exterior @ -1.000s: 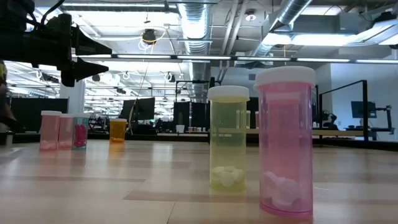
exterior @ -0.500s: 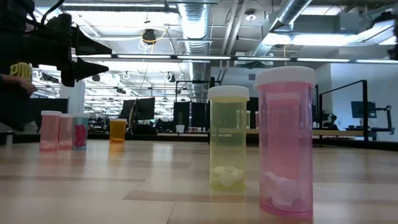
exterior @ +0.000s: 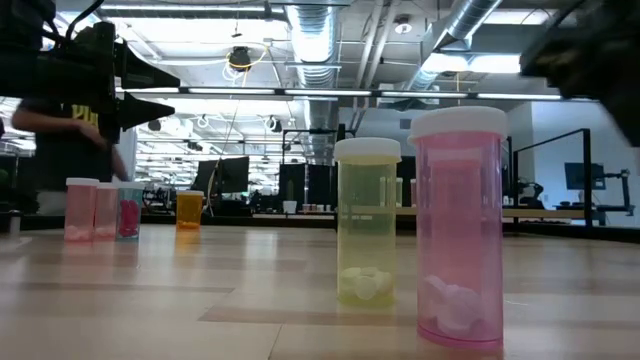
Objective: Pick and place medicine bottles onto shelf by color
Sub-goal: Put the blue pill bottle on the shelf
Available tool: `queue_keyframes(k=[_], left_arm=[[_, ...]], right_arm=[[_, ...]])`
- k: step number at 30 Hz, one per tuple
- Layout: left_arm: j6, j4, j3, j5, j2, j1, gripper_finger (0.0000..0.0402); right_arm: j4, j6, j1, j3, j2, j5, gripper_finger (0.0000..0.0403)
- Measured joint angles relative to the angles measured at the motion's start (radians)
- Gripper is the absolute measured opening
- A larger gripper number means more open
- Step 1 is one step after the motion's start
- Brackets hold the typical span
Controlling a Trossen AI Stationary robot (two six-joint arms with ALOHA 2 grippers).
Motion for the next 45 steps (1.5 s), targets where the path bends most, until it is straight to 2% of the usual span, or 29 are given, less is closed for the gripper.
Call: queue_keyframes(k=[4,11,16,20,26,33,41,45], left_arm=[[0.000,0.000,0.000,0.000,0.000,0.000,0.0312],[0.000,0.000,0.000,0.000,0.000,0.000,0.0312],[0.000,0.000,0.000,0.000,0.000,0.000,0.0312],[0.000,0.000,0.000,0.000,0.000,0.000,0.0312],[0.000,0.000,0.000,0.000,0.000,0.000,0.0312],[0.000,0.000,0.000,0.000,0.000,0.000,0.0312],[0.000,0.000,0.000,0.000,0.000,0.000,0.0312],[0.000,0.000,0.000,0.000,0.000,0.000,0.0312]], right_arm=[[-0.078,-0.031,-0.190,0.000,-0.065,0.001,0.0155],[-0.074,-0.063,-0.506,0.000,-0.173,0.046,0.0158],[-0.083,0.012,-0.671,0.000,-0.196,0.051,0.0159],[-0.089,0.066,-0.767,0.000,-0.177,0.057,0.0158],[-0.077,0.065,-0.905,0.000,-0.132,0.087,0.0165],[0.015,-0.102,-1.073,0.000,-0.080,0.085,0.0171],[0.072,-0.173,-1.232,0.002,0.016,0.043,0.0170],[0.070,-0.212,-1.284,0.052,0.071,0.029,0.0170]])
